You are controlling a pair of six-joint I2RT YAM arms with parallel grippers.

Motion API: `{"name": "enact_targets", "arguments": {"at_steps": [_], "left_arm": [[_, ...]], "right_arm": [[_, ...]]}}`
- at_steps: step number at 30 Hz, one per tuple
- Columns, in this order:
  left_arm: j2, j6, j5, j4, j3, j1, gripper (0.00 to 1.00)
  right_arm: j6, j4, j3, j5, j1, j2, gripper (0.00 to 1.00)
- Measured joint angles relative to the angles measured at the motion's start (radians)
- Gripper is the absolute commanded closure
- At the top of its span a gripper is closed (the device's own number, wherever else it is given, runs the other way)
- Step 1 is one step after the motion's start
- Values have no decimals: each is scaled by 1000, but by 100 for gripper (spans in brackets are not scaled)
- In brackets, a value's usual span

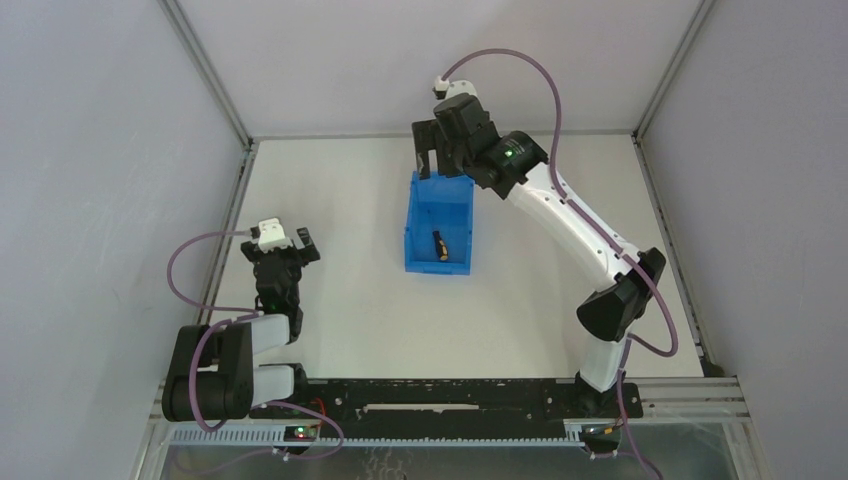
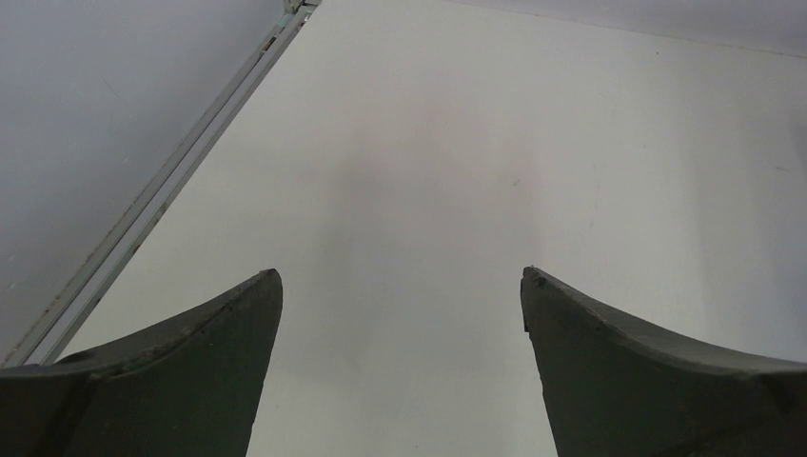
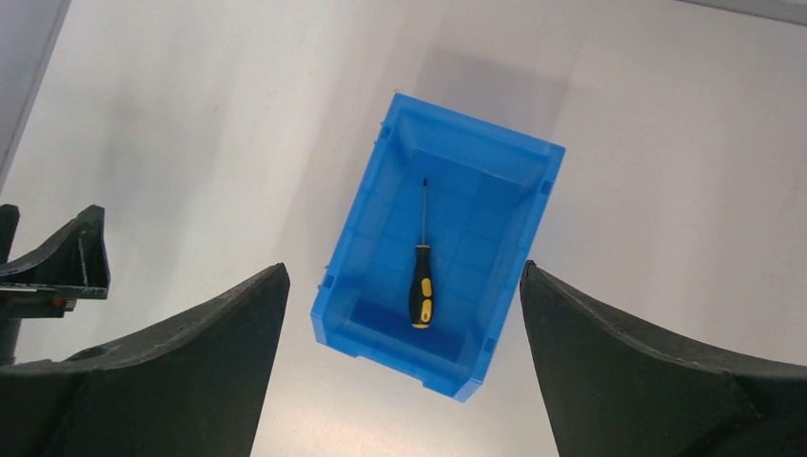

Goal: Put the screwdriver in the bin
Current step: Reset both arms

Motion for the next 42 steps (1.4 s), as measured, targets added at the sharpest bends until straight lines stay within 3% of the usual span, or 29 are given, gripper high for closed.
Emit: {"name": "enact_targets", "arguments": {"at_steps": [8, 18, 28, 42], "left_arm": [[0, 0, 0, 0, 0, 0, 0], [0, 0, 0, 0, 0, 0, 0], [0, 0, 0, 0, 0, 0, 0], [0, 0, 0, 0, 0, 0, 0]], "right_arm": [[-55, 29, -191, -8, -100, -129, 0], [-120, 156, -578, -177, -446, -418, 0], [-200, 215, -687, -341, -695, -576, 0], [-235, 253, -729, -437, -735, -583, 0]]}}
